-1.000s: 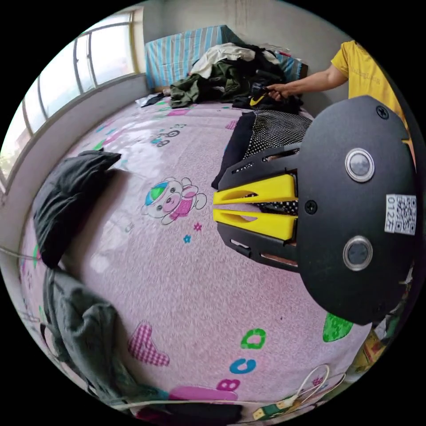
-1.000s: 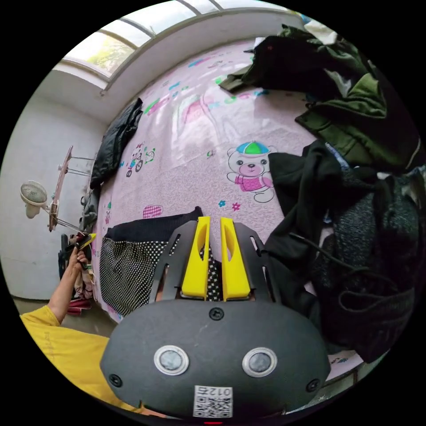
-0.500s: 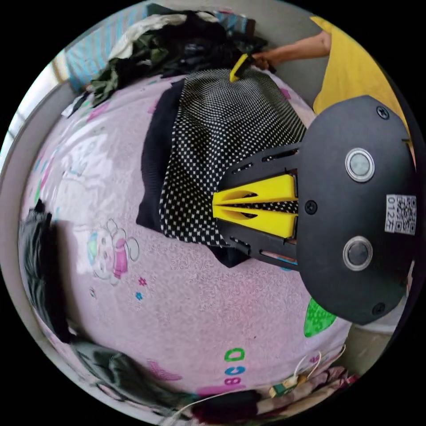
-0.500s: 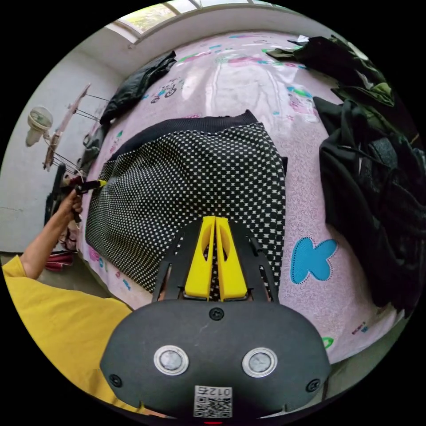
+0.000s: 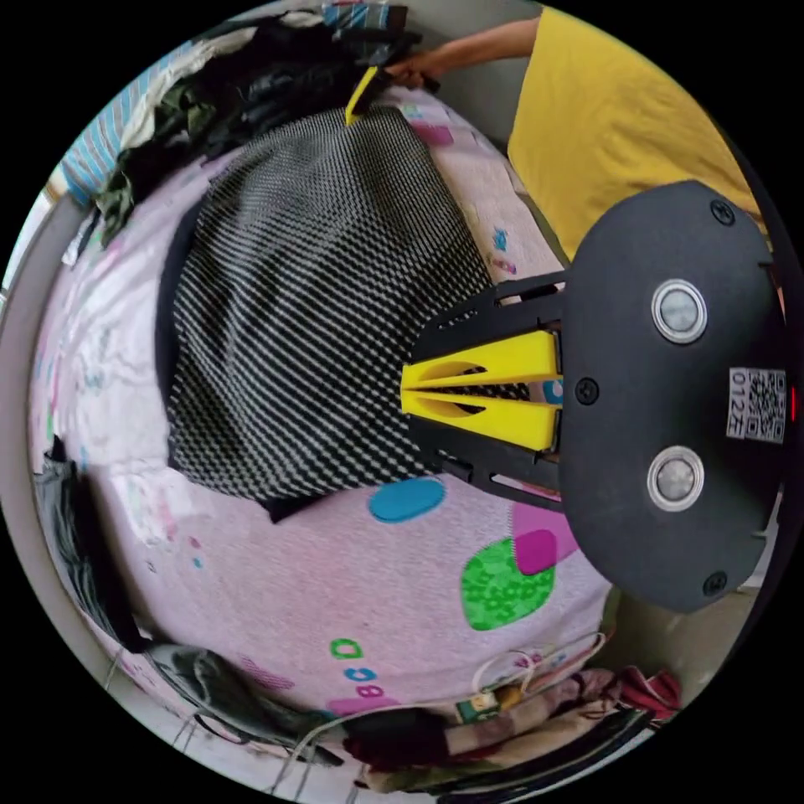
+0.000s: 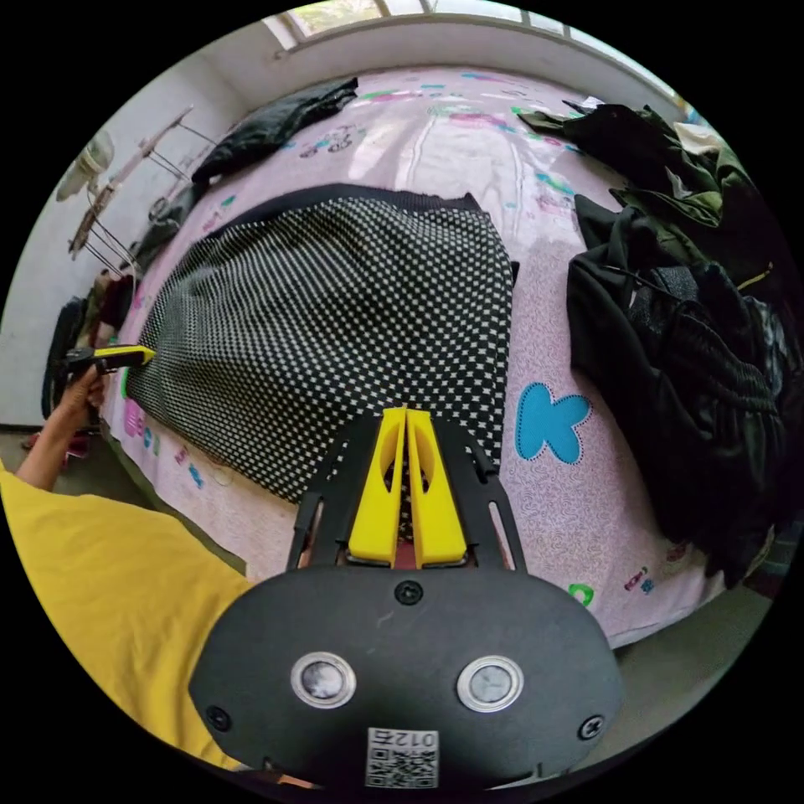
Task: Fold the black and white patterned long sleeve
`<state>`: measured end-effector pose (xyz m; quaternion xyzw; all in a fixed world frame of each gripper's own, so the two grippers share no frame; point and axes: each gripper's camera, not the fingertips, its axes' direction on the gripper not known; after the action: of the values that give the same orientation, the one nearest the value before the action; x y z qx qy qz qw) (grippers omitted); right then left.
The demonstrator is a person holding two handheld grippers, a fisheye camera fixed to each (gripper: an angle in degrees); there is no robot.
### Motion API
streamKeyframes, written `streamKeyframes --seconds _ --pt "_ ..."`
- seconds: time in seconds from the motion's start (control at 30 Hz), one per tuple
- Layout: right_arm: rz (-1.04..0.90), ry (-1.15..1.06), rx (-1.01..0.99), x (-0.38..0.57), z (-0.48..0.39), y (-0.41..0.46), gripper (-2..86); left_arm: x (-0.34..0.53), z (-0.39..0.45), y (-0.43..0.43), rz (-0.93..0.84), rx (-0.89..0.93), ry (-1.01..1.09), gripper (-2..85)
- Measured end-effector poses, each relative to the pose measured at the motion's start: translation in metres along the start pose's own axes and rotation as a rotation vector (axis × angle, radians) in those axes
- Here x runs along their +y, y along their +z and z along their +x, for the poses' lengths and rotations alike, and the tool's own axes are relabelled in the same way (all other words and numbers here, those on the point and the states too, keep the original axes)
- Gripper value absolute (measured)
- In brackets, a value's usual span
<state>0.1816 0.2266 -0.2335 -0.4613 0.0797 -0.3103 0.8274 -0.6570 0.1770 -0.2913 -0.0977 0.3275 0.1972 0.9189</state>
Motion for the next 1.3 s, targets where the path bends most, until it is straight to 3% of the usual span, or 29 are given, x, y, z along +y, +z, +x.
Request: streamKeyframes --seconds 0.1,0.23,0.37,0.47,0.57,0.73,0.87,1.07,1.17,1.27,1.3 --pt "-0.016 -0.032 0.019 0.002 -0.006 0.009 -0.1 0.026 -0.029 0.01 0.079 0.141 -0.096 -0.1" --pt "-0.05 -0.092 0.04 0.004 -0.016 0.006 -0.1 0.036 -0.037 0.012 0.087 0.158 -0.074 -0.2" --pt "-0.011 -0.009 -0.03 0.014 -0.013 -0.023 0.0 0.048 -0.018 -0.011 0.163 0.096 -0.074 -0.2" --pt "0.035 -0.082 0.019 0.034 -0.031 -0.038 -0.1 0.044 0.022 -0.028 0.255 0.206 0.03 -0.2" --pt "0.008 -0.095 0.111 0.05 -0.04 -0.033 -0.1 0.016 0.083 -0.023 0.226 0.244 0.207 -0.2" --pt "-0.028 -0.033 0.07 0.071 -0.03 -0.015 0.0 -0.018 0.172 0.003 0.136 0.221 0.403 -0.1" --pt "-0.008 0.027 0.032 0.077 -0.028 -0.001 0.2 -0.019 0.212 0.048 -0.013 0.066 0.486 -0.1" --pt "0.047 -0.018 0.061 0.092 -0.038 0.005 0.4 0.003 0.208 0.056 0.115 0.046 0.481 -0.1" --pt "0.041 -0.007 0.01 0.097 -0.031 0.003 0.2 0.008 0.194 0.061 0.148 0.137 0.415 0.1" --pt "0.004 -0.002 -0.037 0.091 -0.025 -0.01 0.0 -0.004 0.178 0.058 0.022 0.248 0.366 0.2" --pt "0.027 0.003 -0.037 0.09 -0.024 -0.016 0.0 -0.005 0.166 0.044 0.065 0.295 0.34 0.3"
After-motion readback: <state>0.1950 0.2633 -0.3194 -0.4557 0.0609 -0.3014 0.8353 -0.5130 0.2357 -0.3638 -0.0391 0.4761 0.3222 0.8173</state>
